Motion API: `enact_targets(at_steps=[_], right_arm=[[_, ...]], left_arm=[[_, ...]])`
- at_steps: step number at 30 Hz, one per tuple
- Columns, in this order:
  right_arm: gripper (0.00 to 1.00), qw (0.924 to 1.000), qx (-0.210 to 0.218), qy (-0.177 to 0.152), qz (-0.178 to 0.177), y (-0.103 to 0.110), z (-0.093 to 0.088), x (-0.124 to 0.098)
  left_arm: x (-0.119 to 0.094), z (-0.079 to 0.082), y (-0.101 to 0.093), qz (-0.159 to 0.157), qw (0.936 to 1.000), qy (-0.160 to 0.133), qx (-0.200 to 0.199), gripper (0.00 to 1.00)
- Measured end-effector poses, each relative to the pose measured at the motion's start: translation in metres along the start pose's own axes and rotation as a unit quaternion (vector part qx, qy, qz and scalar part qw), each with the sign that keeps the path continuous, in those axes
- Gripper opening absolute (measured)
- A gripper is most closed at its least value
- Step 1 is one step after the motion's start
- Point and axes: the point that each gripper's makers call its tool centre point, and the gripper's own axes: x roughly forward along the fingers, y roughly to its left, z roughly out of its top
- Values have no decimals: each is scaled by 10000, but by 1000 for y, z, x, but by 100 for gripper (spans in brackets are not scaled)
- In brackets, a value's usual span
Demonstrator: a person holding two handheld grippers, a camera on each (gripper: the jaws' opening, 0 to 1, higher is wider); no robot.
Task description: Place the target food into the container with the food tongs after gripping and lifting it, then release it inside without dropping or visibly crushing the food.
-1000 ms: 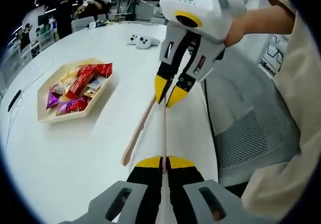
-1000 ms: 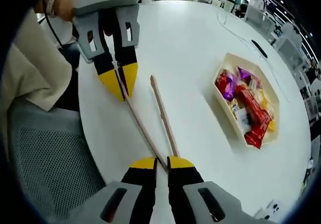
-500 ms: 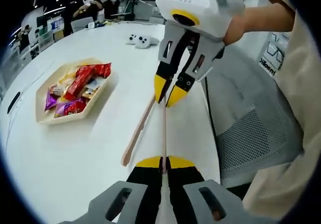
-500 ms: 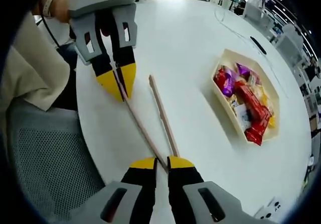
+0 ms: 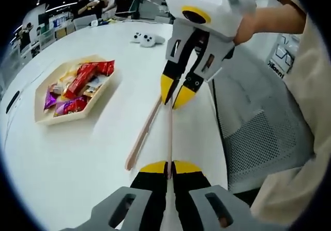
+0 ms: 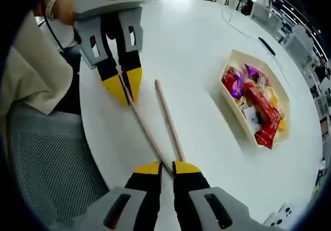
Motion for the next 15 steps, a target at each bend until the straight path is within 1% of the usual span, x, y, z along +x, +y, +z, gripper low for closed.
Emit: enact_targets(at_steps=[7,15], right_arm=[[7,10000,30,-4,-67,-3,1,1],[7,10000,56,38,-33,0,-2,3]], left_arm=[[1,-1,2,38,10000,12,-17,1],[4,-2,1,33,10000,53,10,1]])
